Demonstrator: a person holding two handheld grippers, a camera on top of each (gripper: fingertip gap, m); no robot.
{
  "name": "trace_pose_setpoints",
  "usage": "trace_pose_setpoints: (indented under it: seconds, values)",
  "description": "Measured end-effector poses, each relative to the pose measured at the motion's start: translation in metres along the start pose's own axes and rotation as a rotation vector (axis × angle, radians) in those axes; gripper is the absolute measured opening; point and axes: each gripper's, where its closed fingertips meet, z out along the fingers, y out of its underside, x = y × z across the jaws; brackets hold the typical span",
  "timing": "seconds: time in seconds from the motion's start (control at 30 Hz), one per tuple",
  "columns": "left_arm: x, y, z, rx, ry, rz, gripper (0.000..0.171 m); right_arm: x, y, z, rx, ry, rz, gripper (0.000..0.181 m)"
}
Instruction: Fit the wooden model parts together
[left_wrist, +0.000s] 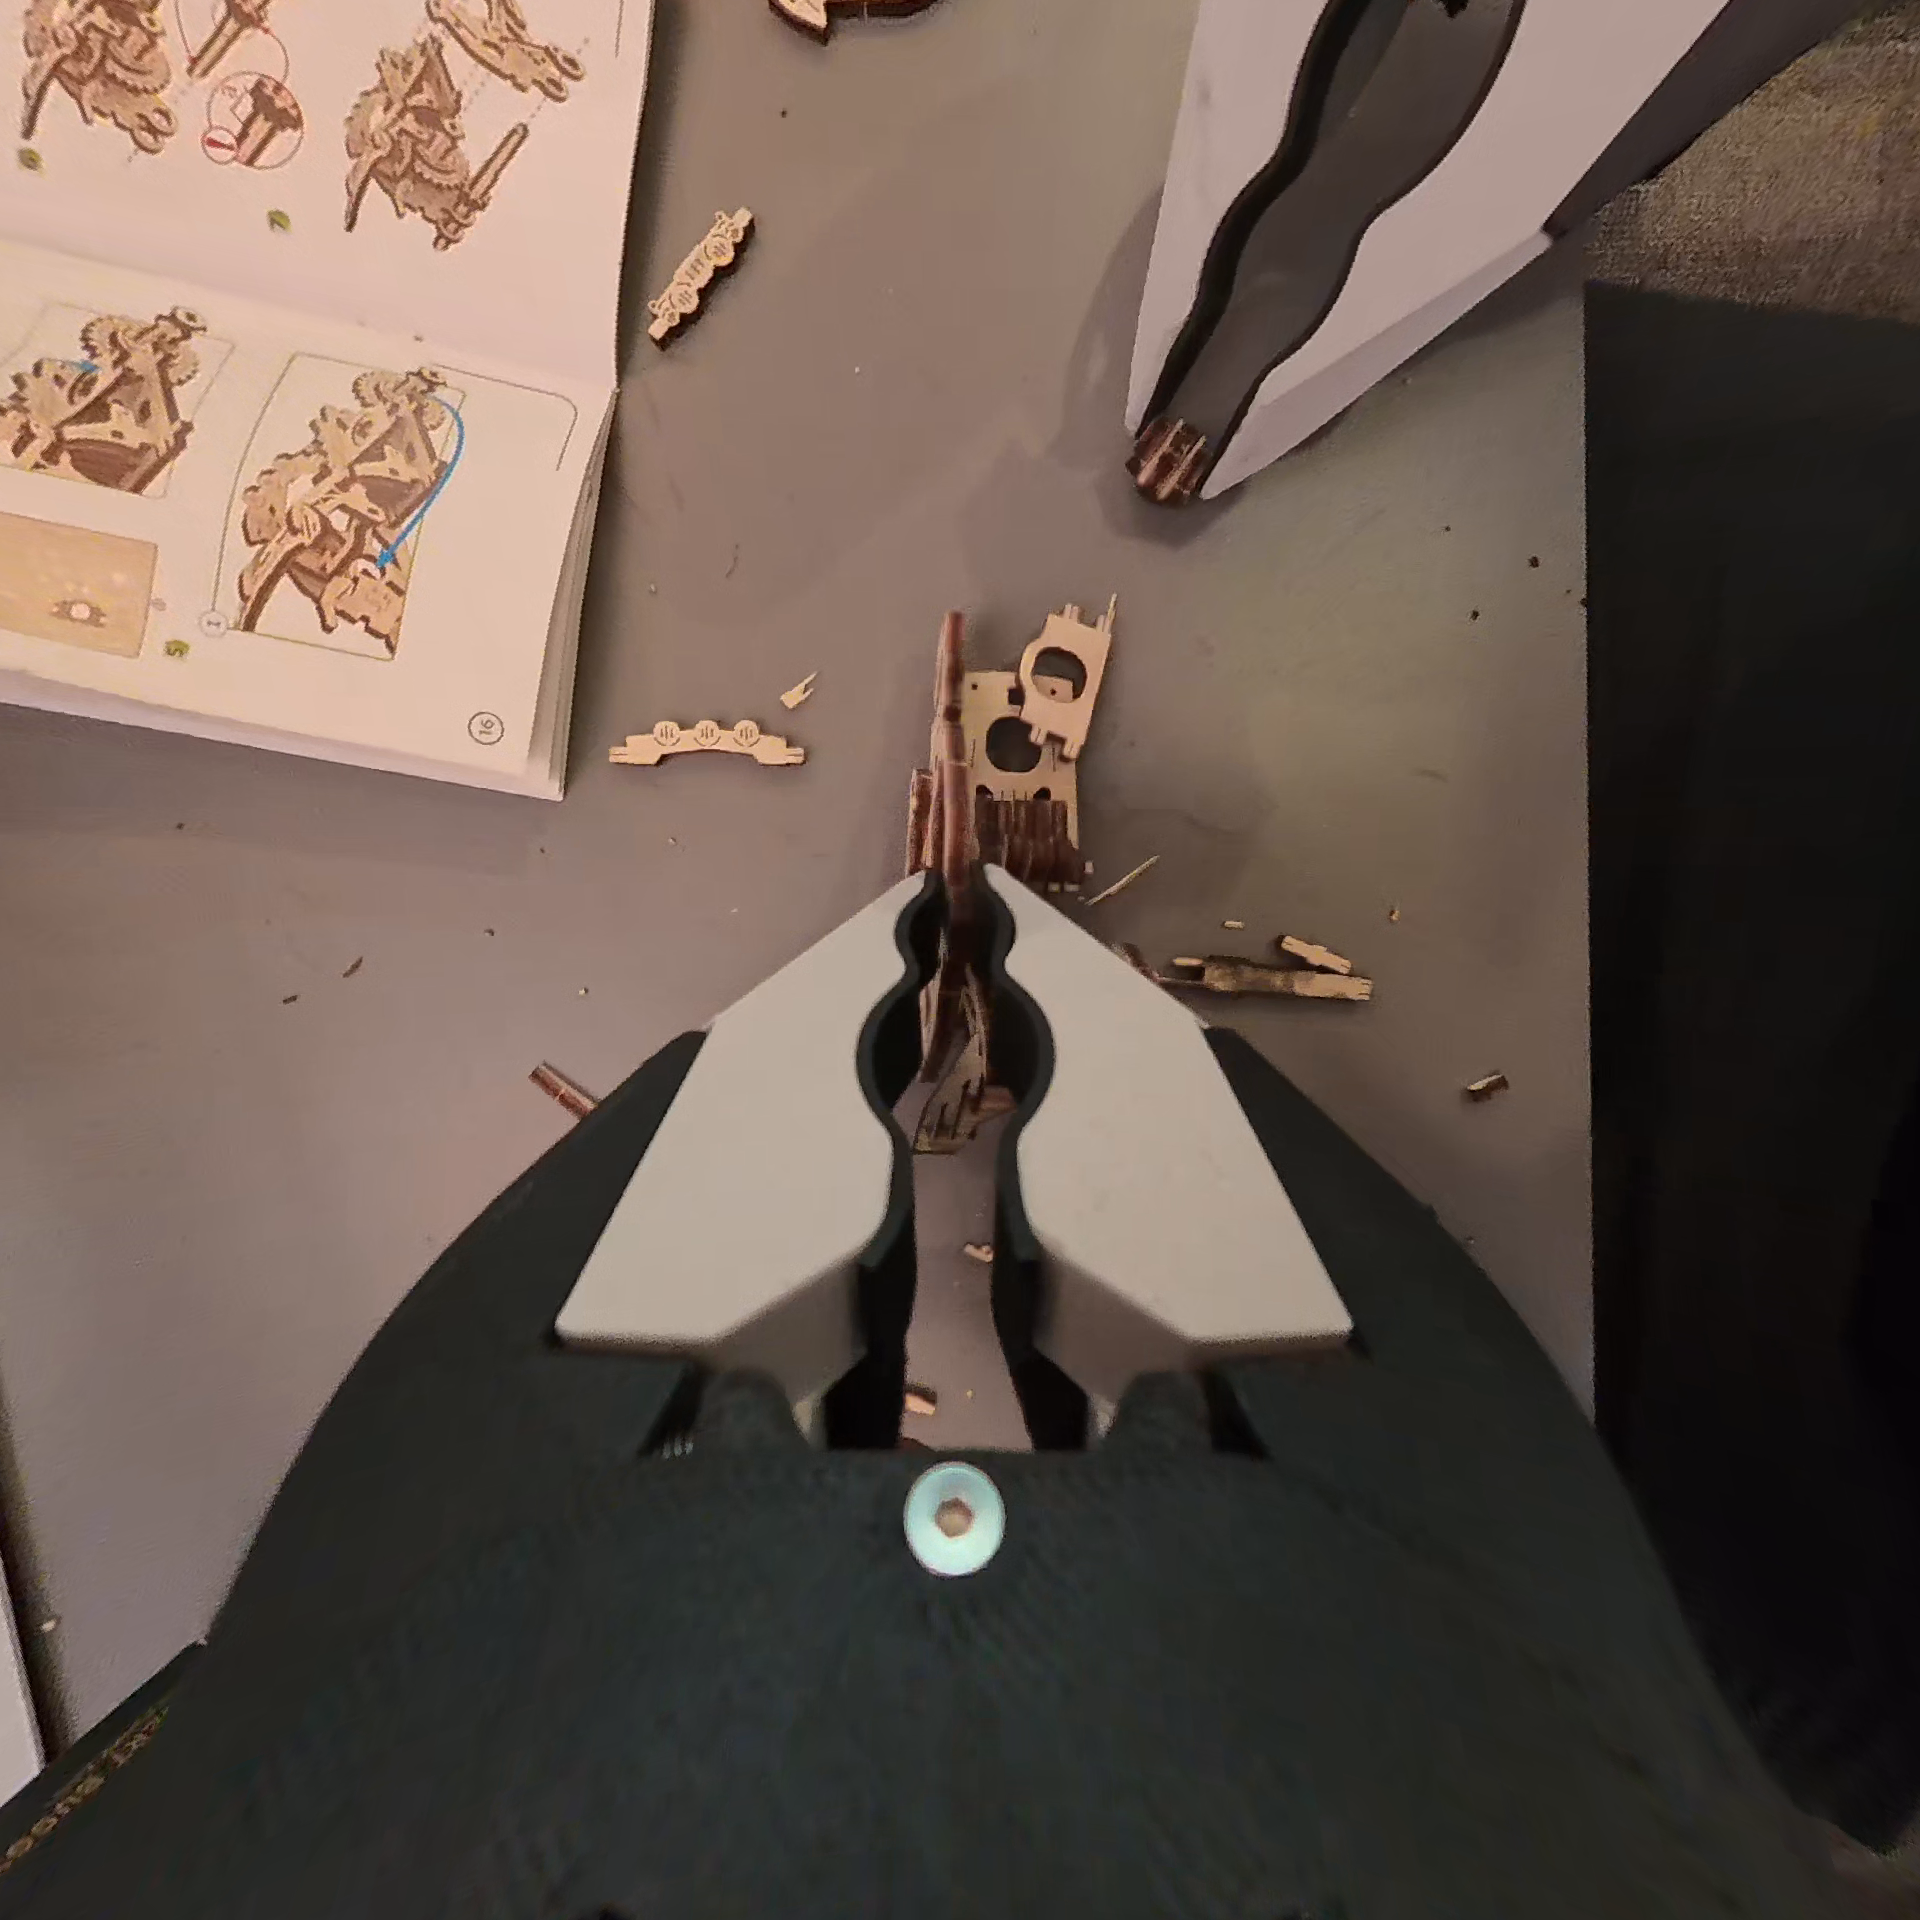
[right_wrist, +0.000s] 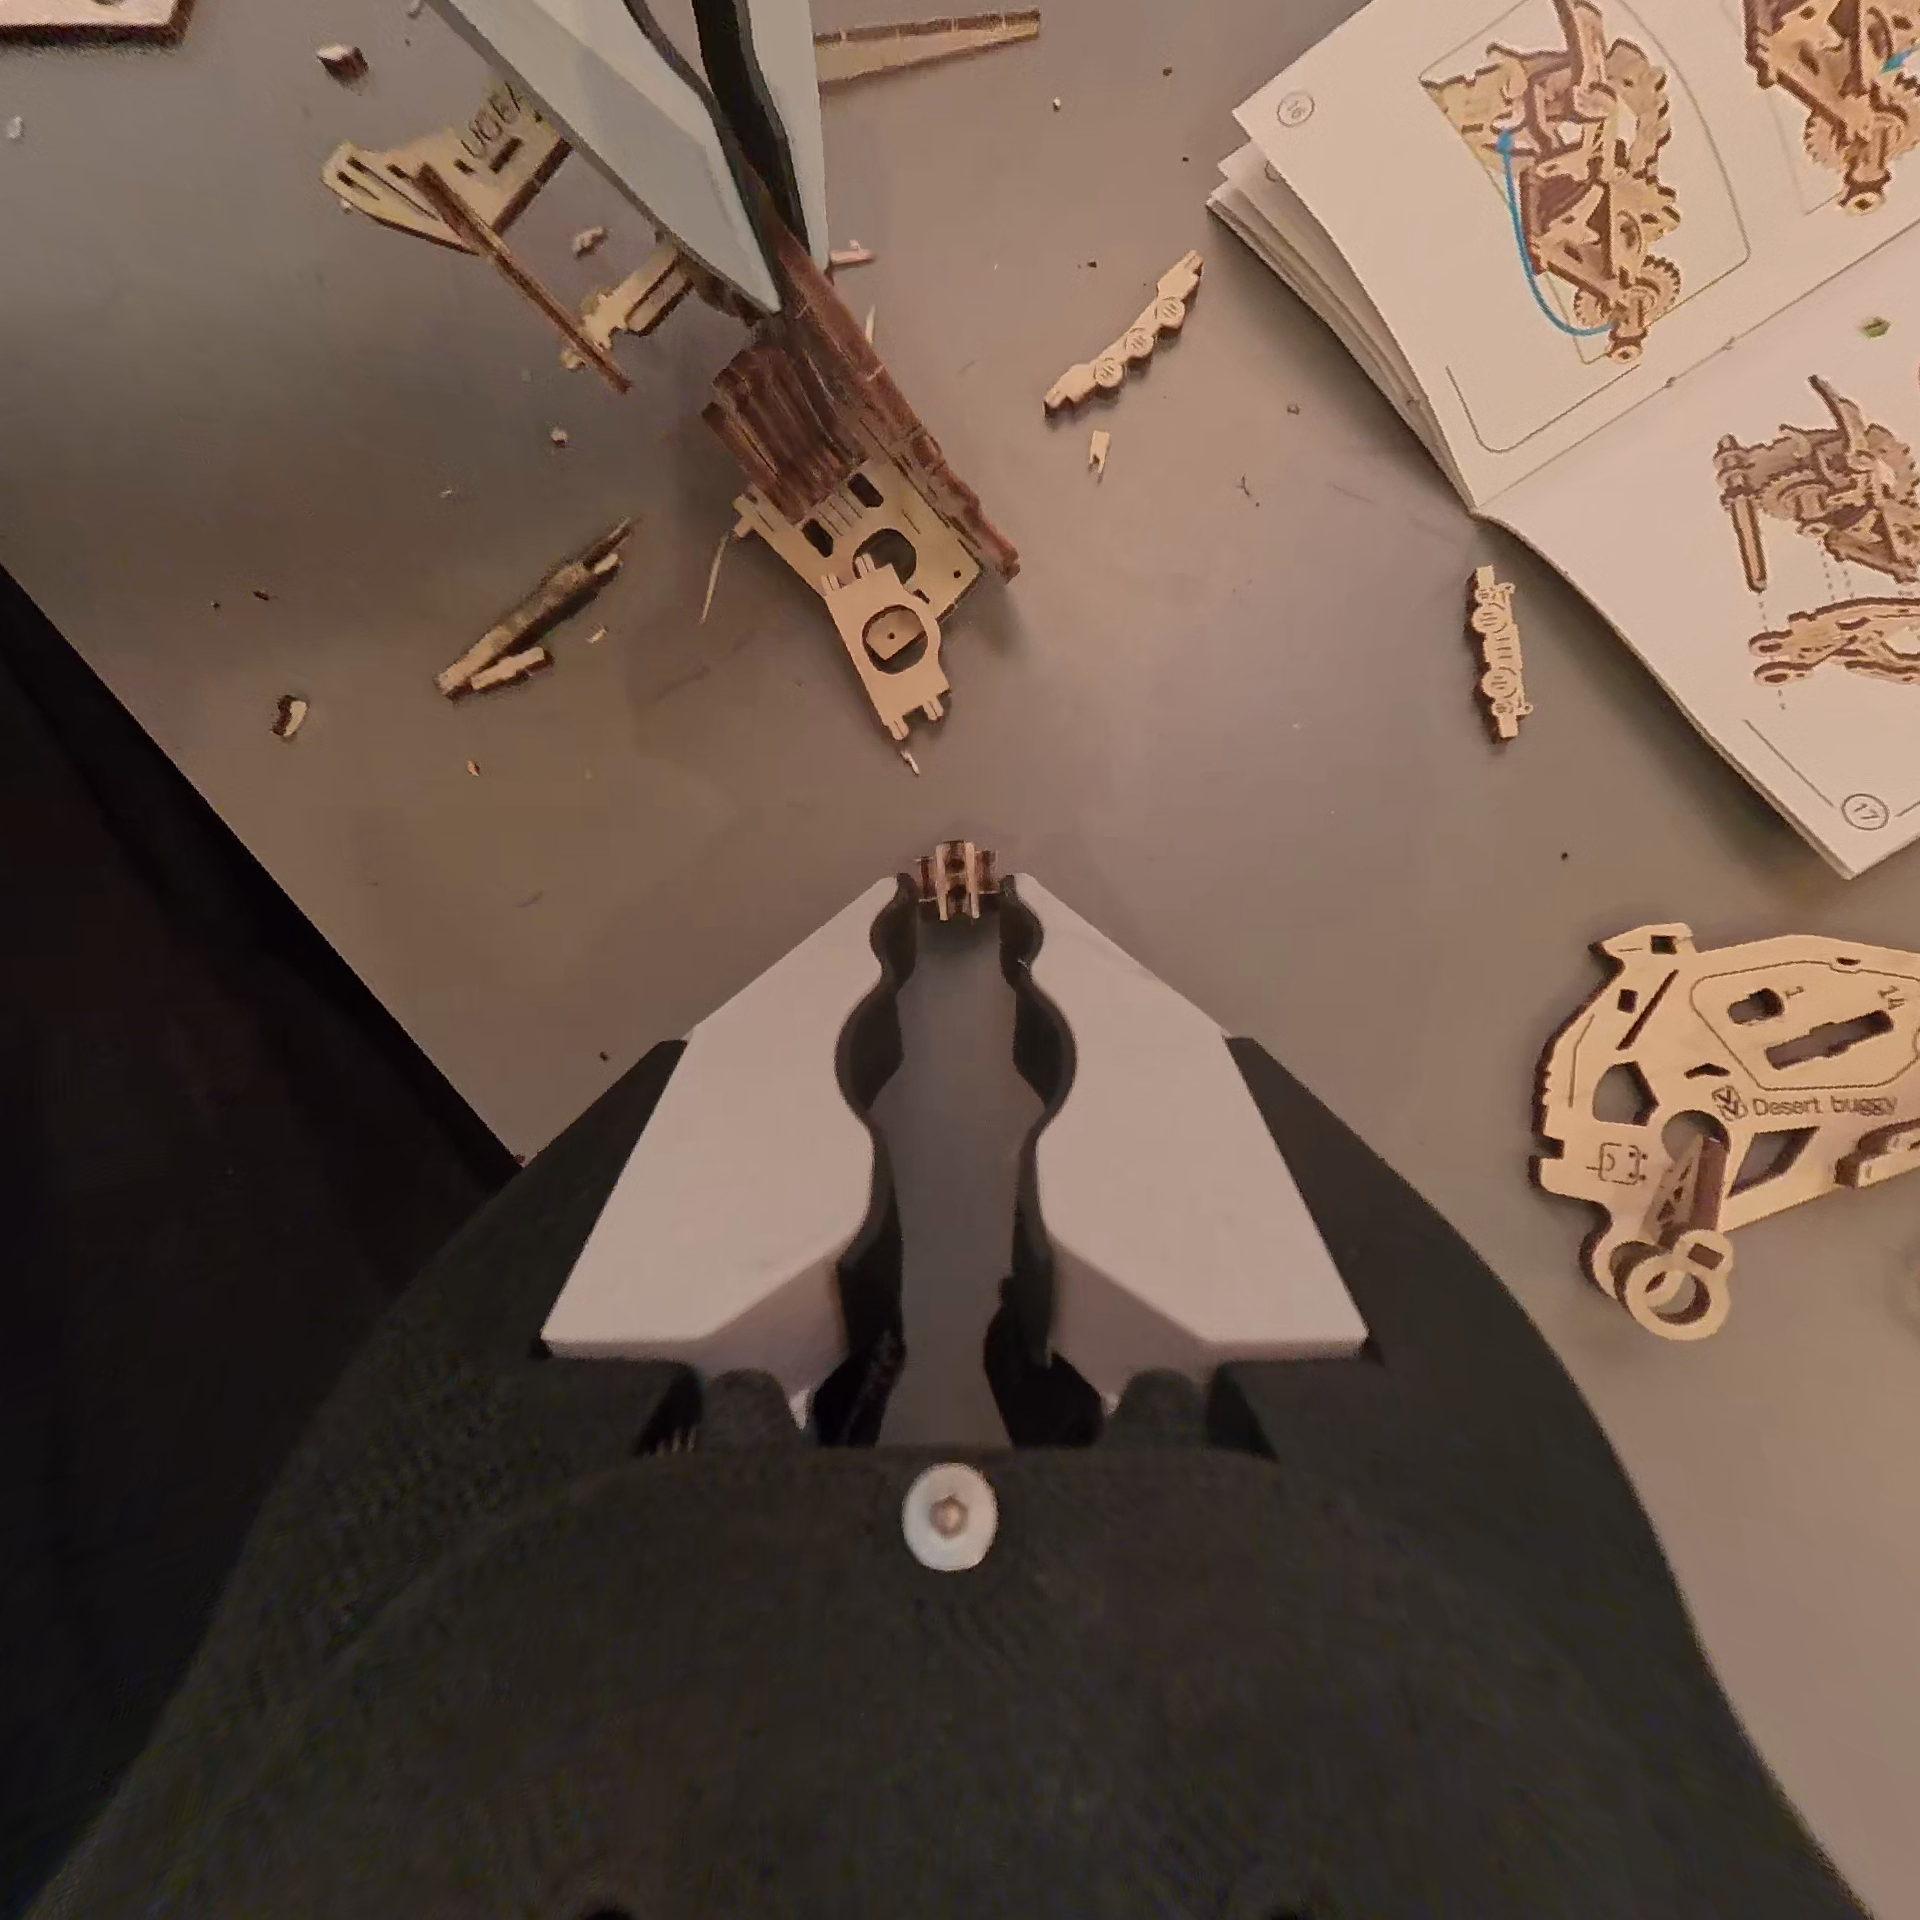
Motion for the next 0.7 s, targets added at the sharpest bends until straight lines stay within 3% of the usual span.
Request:
trace_pose_setpoints:
  seconds: [0.13,0.4,0.7]
  values:
    - [0.0,0.002,-0.003,0.02,-0.001,-0.016,0.002,-0.001,-0.004,-0.001,0.01,0.013,-0.034,0.012]
    - [0.0,0.003,-0.004,0.04,-0.008,-0.024,0.002,-0.002,-0.006,0.004,-0.021,0.042,-0.111,0.029]
    - [0.0,0.004,-0.004,0.05,-0.011,-0.024,0.002,-0.003,-0.006,0.013,-0.072,0.054,-0.197,0.013]
